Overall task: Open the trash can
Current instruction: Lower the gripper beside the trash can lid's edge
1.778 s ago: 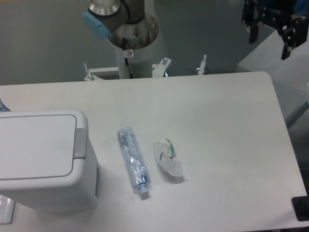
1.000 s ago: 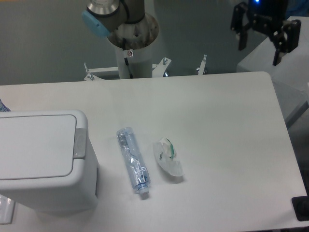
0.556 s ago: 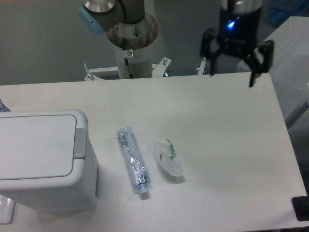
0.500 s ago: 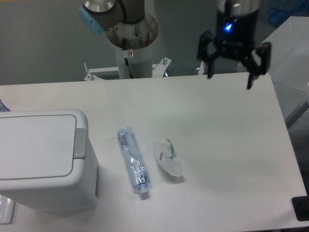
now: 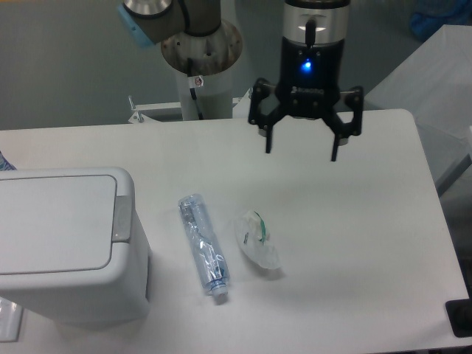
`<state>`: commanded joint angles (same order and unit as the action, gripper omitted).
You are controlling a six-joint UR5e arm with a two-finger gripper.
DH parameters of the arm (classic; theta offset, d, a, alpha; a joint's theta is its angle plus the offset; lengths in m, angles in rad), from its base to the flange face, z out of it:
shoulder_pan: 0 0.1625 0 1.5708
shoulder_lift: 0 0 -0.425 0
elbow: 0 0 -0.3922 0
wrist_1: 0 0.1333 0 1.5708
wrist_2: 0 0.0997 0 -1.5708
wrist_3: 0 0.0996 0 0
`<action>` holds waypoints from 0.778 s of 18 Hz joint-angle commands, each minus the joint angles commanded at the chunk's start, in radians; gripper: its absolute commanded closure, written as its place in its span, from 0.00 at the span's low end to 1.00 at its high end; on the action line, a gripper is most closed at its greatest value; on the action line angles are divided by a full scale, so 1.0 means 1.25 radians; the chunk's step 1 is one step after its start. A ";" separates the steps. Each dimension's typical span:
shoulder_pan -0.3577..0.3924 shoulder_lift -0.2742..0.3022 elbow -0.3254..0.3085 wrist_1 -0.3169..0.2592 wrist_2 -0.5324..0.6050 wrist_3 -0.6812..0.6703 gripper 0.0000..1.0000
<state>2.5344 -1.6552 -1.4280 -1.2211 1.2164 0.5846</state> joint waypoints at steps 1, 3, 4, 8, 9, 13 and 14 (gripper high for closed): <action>-0.017 0.001 -0.011 0.011 0.000 -0.004 0.00; -0.043 -0.001 -0.018 0.033 0.001 -0.032 0.00; -0.060 -0.006 -0.018 0.033 0.002 -0.065 0.00; -0.108 -0.022 -0.022 0.036 0.005 -0.136 0.00; -0.114 -0.025 -0.023 0.043 0.005 -0.152 0.00; -0.147 -0.050 -0.026 0.098 0.004 -0.320 0.00; -0.151 -0.055 -0.025 0.114 0.001 -0.363 0.00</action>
<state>2.3455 -1.7241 -1.4588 -1.0786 1.2180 0.1309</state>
